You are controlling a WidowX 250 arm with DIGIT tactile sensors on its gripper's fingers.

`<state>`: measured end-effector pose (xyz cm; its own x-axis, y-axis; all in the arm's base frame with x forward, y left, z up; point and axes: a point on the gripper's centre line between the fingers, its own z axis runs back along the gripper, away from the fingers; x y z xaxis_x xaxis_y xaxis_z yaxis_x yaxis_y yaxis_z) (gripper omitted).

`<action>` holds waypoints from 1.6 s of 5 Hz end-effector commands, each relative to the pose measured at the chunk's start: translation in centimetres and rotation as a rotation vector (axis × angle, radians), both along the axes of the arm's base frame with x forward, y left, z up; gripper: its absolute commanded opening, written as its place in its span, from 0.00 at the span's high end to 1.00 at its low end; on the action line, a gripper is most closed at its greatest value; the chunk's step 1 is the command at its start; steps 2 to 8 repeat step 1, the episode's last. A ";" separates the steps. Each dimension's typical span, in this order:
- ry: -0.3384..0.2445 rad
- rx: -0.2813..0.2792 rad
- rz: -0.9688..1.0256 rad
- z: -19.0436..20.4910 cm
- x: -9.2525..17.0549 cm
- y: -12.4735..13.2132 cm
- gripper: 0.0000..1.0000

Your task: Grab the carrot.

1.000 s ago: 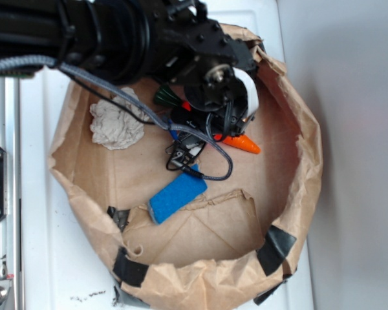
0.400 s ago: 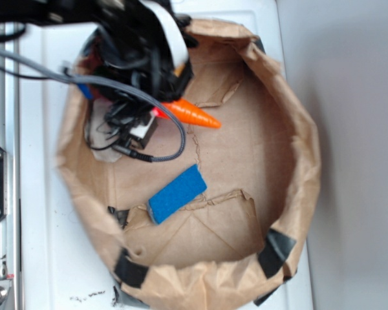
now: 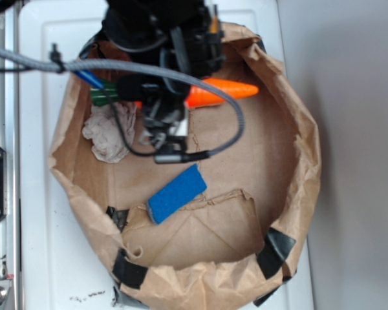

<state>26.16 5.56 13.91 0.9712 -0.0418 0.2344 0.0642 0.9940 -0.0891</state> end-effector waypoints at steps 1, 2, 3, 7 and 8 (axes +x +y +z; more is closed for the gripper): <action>0.066 0.133 0.197 0.5 1.5 -1.2 1.00; 0.066 0.133 0.197 0.5 1.5 -1.2 1.00; 0.066 0.133 0.197 0.5 1.5 -1.2 1.00; 0.066 0.133 0.197 0.5 1.5 -1.2 1.00; 0.066 0.133 0.197 0.5 1.5 -1.2 1.00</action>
